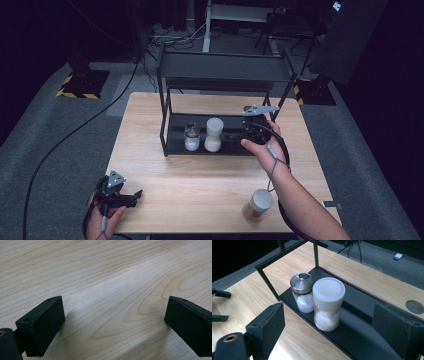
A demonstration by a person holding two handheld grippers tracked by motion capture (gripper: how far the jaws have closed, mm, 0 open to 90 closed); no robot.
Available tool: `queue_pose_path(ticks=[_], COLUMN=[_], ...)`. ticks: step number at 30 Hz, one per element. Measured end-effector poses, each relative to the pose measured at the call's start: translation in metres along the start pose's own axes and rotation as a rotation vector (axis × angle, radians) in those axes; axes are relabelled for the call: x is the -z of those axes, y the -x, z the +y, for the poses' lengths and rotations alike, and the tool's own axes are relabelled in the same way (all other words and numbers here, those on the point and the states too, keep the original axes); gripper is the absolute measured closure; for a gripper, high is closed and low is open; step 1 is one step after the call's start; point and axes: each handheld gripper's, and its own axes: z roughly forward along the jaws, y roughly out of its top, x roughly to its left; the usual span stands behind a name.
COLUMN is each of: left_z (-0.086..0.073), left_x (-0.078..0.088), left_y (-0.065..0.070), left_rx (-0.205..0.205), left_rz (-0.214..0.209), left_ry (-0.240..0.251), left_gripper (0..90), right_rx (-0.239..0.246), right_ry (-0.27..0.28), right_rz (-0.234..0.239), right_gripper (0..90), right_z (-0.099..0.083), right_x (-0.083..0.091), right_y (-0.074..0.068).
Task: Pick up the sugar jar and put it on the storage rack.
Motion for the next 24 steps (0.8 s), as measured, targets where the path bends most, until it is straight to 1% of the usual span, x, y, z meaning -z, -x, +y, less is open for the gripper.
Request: queue_pose_path(ticks=[11, 21, 24], left_z=[0.0, 0.0, 0.0], left_x=[0.0, 0.0, 0.0], left_y=[0.0, 0.0, 0.0], left_rx=[0.0, 0.0, 0.0], left_rz=[0.0, 0.0, 0.0], left_ry=[0.0, 0.0, 0.0], left_gripper=[2.4, 2.4, 2.4], right_rx=[0.037, 0.055, 0.053], right_ry=[0.015, 0.025, 0.028], right_rz=[-0.013, -0.017, -0.017], right_gripper=[10.2, 9.8, 9.3], right_z=[-0.01, -0.024, -0.031], right_x=[0.042, 0.068, 0.075], right_y=[-0.006, -0.015, -0.017])
